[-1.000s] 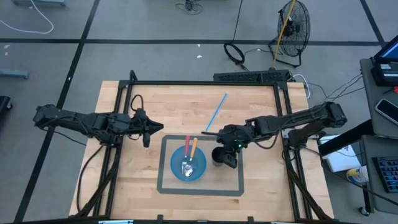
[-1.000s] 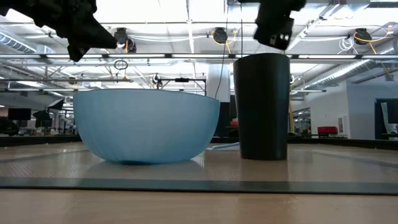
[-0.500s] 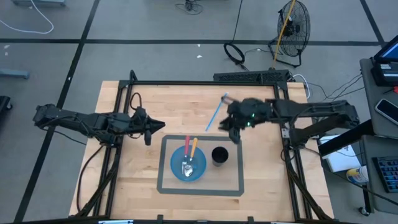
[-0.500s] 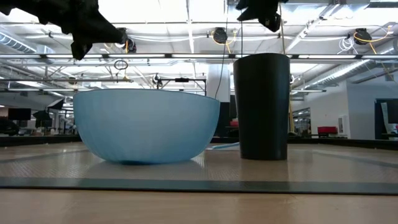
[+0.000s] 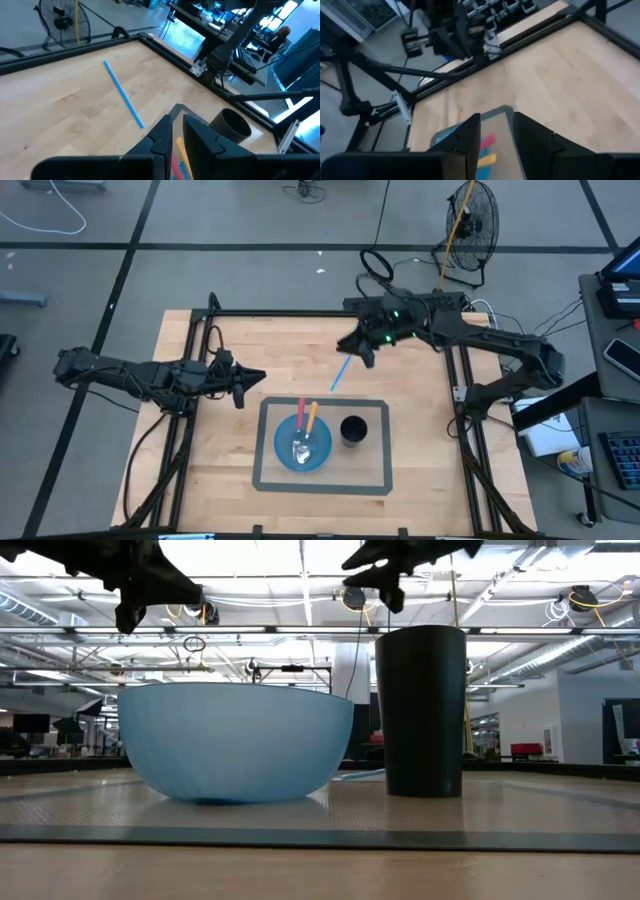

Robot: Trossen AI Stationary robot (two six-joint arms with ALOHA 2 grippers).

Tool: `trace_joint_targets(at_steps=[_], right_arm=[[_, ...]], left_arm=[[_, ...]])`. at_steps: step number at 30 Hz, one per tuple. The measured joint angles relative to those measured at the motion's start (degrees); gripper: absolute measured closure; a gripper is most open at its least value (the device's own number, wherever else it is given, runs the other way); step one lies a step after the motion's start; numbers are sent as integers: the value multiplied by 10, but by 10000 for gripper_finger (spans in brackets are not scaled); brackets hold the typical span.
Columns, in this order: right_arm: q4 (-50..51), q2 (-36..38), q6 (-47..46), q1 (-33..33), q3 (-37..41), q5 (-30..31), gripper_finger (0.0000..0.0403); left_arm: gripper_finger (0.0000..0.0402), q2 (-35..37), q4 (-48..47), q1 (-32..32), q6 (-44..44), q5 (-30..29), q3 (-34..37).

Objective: Pick & Place Utensil
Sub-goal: Put the blue straw into the black cup

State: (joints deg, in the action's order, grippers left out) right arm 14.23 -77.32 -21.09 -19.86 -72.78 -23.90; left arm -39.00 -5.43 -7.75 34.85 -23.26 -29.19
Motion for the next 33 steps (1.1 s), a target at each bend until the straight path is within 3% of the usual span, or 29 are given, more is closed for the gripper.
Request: trace_joint_targets(at_steps=[4,11,18,33], right_arm=[[37,-45,47,-30,-70,-4,291],[133,-137,139,-78,-278,-6,291],[145,-242,99,-153,-436,-57,291],[225,-402,51,-196,-457,-53,291]], left_arm=[[353,0,1,0,4,-4,0],[353,0,1,1,6,-14,0],[353,0,0,1,2,-18,0],[353,0,-5,0,0,-14,0]])
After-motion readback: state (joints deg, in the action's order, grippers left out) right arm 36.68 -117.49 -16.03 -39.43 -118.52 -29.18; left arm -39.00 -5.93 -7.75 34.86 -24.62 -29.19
